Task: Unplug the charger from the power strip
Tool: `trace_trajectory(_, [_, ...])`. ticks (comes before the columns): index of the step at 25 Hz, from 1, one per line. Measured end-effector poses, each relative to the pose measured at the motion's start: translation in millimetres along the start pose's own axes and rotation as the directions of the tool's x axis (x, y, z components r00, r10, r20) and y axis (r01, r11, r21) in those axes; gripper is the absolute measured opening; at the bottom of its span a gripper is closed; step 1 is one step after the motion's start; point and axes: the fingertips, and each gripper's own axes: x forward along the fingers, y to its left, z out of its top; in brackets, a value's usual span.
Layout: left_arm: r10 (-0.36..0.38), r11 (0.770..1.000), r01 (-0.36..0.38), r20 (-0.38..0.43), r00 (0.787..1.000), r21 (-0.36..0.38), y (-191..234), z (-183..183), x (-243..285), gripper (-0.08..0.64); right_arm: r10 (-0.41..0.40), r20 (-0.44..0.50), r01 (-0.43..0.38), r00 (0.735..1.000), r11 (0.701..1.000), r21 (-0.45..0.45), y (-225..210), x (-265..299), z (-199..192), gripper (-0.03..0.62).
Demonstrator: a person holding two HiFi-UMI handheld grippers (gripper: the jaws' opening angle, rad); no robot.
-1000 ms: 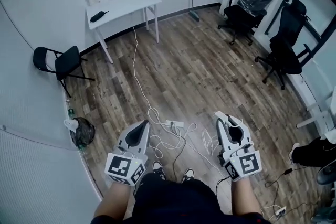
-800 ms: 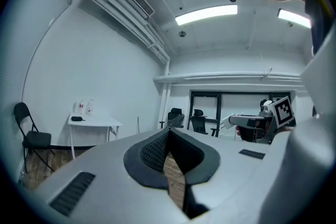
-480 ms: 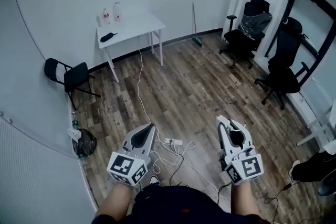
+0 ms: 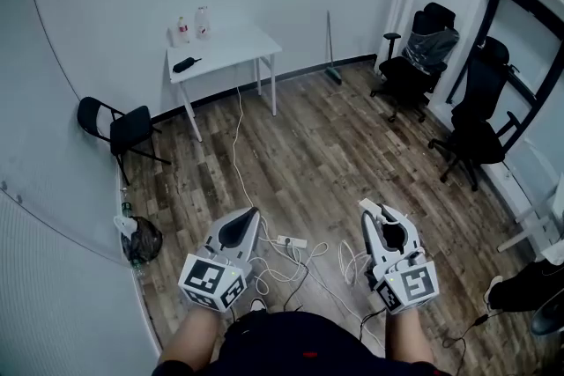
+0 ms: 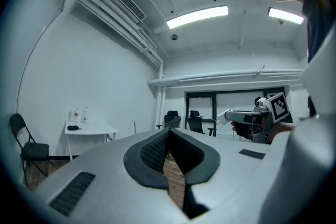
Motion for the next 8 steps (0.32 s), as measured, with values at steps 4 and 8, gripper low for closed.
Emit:
trace_trajectory(4, [0.000, 1.000, -0.001, 0.003, 1.000, 0.006, 3, -1, 1, 0.023, 0.010, 0.000, -0.010, 1.000, 1.000, -0.006, 3, 5, -3, 0.109])
trace_trajectory(8, [0.006, 1.000, -0.006, -0.002, 1.000, 0.004, 11, -7, 0, 0.023, 0.013, -0.008, -0.013, 1.000, 1.000, 0.002, 9, 9, -11, 0.109])
